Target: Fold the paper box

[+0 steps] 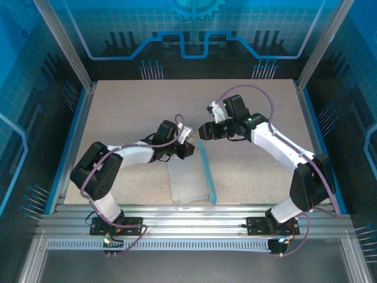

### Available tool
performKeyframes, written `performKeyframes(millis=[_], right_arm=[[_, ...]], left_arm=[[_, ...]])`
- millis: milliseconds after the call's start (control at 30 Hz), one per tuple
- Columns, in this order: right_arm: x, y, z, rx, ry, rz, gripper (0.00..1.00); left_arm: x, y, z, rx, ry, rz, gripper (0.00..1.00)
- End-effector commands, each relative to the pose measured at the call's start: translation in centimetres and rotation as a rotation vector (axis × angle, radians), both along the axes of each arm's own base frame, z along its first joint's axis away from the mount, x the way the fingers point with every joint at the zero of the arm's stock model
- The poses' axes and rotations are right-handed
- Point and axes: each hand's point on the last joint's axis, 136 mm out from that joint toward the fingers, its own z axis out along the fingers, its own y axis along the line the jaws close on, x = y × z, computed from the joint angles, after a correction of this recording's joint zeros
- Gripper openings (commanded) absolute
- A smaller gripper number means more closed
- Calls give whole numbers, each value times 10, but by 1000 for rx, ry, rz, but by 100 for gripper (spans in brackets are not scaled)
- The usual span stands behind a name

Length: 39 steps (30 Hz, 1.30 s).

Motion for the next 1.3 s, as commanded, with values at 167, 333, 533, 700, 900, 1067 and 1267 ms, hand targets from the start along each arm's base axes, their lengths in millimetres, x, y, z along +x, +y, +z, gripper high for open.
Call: performKeyframes(millis=[167, 333, 533, 700, 900, 1067, 1267], right_arm=[[-18, 1, -27, -232, -3, 16, 53], [-16, -4, -32, -279, -13, -10, 48], [-15, -11, -31, -285, -28, -20, 38], [-15, -15, -30, -286, -27, -17, 29], [-15, -18, -27, -252, -28, -20, 21], [-14, -22, -27, -219, -10, -24, 18], [-14, -23, -26, -153, 7, -11, 14]], left_arm=[[0, -9, 22, -12, -43, -33, 15], [-1, -9, 22, -11, -45, -33, 15], [0, -8, 21, -5, -51, -32, 14], [-1, -8, 20, -5, -47, -32, 14], [-1, -7, 20, -4, -49, -30, 14], [-1, -6, 20, -3, -50, -28, 14], [-2, -7, 23, -11, -51, -31, 14]])
